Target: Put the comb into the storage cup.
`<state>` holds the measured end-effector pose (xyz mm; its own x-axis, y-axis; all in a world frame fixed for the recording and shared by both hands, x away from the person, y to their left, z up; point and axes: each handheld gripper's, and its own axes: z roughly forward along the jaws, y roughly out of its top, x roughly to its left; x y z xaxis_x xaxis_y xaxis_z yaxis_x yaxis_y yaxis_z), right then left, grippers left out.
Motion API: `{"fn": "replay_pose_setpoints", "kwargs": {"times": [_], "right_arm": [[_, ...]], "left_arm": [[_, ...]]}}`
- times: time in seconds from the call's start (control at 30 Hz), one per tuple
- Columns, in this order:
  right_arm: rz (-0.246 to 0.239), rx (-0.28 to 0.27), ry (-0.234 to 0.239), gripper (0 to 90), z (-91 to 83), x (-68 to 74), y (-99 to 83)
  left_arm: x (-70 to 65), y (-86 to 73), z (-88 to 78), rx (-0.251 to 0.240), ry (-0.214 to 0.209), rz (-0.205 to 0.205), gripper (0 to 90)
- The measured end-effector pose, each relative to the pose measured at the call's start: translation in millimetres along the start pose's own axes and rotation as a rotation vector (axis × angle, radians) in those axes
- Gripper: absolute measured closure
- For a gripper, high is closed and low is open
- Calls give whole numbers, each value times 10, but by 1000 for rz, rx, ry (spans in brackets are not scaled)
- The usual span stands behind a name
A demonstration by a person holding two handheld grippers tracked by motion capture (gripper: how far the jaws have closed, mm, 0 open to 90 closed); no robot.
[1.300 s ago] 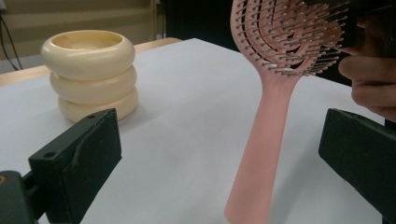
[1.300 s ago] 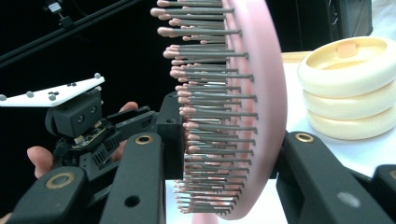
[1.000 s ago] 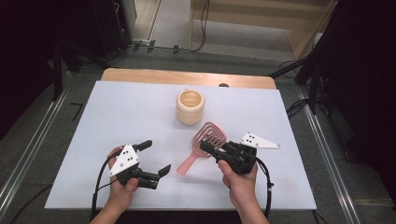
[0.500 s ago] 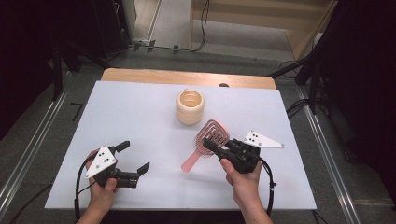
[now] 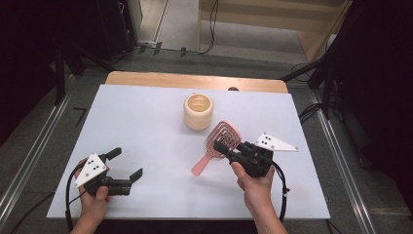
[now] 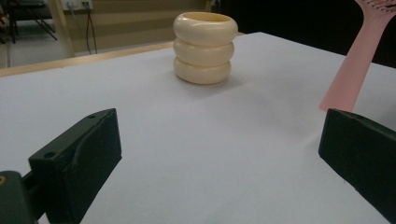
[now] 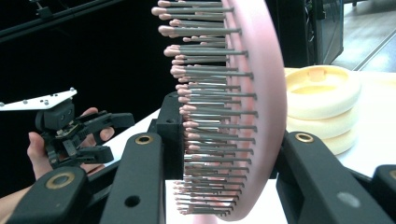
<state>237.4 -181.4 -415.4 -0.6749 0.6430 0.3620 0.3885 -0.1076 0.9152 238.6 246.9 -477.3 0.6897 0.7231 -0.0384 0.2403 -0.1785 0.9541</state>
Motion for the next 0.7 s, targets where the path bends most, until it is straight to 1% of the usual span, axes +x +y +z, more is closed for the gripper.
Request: {"fn": "replay_pose_setpoints", "kwargs": {"times": [0.17, 0.33, 0.4, 0.7], "right_arm": [[-11, 1, -6, 613, 19, -13, 54], [-19, -1, -14, 614, 42, -24, 104], [-23, -2, -16, 613, 52, -27, 118], [-32, 9, -37, 614, 92, -62, 160]], "left_arm": [[68, -36, -47, 6, 15, -5, 0], [121, -85, -83, 23, 34, -5, 0], [132, -84, -102, 24, 40, 4, 0], [225, -108, -184, 23, 67, -2, 0]]}}
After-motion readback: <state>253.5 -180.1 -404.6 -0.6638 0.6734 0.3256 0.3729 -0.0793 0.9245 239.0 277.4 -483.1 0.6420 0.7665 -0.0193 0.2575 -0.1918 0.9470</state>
